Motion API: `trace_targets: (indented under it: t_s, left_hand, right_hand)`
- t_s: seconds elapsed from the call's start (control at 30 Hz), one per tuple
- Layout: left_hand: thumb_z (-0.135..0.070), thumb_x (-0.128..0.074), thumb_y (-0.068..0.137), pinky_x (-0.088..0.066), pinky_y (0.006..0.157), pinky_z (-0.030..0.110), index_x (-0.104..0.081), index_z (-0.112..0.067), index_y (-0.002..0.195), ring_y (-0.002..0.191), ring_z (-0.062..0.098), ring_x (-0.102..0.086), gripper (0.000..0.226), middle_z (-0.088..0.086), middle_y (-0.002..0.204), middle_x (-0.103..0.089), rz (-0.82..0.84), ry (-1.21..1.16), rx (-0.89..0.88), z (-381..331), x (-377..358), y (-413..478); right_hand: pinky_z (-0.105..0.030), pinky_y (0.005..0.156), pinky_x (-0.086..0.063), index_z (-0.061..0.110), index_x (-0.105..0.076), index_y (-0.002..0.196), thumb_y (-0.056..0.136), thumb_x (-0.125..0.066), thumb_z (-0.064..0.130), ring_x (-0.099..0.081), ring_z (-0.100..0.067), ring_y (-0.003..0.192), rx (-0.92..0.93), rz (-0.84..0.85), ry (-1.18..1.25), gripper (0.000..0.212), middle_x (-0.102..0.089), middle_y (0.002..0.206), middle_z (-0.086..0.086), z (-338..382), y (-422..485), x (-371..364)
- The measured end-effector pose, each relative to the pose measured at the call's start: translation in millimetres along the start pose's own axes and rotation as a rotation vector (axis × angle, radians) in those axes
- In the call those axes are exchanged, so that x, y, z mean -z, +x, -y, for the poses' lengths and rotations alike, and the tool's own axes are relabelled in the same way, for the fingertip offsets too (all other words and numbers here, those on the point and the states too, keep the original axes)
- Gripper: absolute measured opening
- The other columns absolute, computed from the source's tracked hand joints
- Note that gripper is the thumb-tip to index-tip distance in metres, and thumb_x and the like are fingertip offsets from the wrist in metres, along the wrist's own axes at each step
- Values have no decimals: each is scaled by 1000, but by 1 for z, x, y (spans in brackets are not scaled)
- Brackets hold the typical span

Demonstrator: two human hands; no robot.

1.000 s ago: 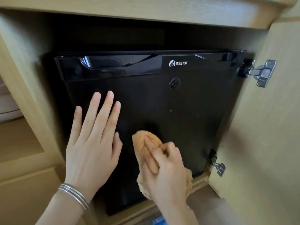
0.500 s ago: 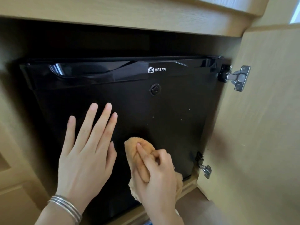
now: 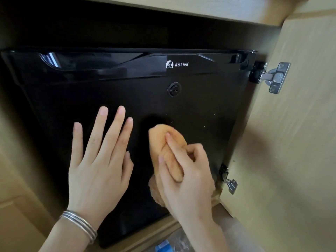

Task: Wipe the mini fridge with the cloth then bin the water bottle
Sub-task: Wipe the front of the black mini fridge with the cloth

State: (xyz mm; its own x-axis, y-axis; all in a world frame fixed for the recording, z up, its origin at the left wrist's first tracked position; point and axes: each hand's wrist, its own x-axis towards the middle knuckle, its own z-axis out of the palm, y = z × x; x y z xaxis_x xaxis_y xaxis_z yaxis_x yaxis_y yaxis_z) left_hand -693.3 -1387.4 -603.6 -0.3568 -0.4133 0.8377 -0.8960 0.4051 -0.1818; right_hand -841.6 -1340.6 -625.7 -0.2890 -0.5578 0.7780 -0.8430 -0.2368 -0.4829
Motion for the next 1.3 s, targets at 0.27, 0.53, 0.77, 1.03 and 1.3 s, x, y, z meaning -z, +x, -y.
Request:
trace_targets:
  t_s: [0.27, 0.53, 0.77, 1.03, 1.3]
  left_hand:
    - [-15, -48, 89, -2, 119, 49, -34, -7, 146, 147, 30, -14, 60, 12, 156, -27, 11, 8, 0, 1, 0, 0]
    - [-15, -49, 89, -5, 119, 51, -33, -9, 148, 148, 29, -14, 61, 9, 158, -25, 12, 37, -3, 2, -1, -2]
    - [-14, -50, 88, -7, 119, 51, -33, -10, 148, 147, 28, -15, 62, 7, 158, -24, 1, 33, -12, 3, -3, -2]
    - [-16, -47, 89, -7, 119, 51, -32, -10, 148, 147, 28, -16, 61, 8, 157, -26, 14, 39, -12, 4, -1, -1]
    - [-16, -46, 89, -8, 119, 51, -33, -11, 147, 147, 28, -17, 60, 9, 156, -28, 23, 31, -5, 3, -1, -1]
  right_hand:
    - [-29, 54, -48, 39, -53, 125, 82, -48, 40, -44, -9, 75, -89, -26, -44, 43, -46, 82, 6, -27, -10, -25]
    - [-36, 56, -50, 40, -50, 127, 86, -48, 41, -47, -11, 68, -47, -123, 72, 41, -45, 80, 5, -2, 22, -15]
    - [-20, 54, -44, 41, -55, 122, 81, -46, 39, -45, -6, 65, 12, -9, 6, 42, -42, 79, 10, -12, 5, -16]
    - [-24, 56, -50, 41, -54, 123, 83, -42, 43, -48, -9, 68, -91, -15, 34, 42, -44, 80, 9, -15, 13, -13]
    - [-30, 59, -50, 39, -51, 127, 84, -43, 47, -46, -10, 69, -25, -111, 65, 44, -42, 83, 8, 10, 51, 3]
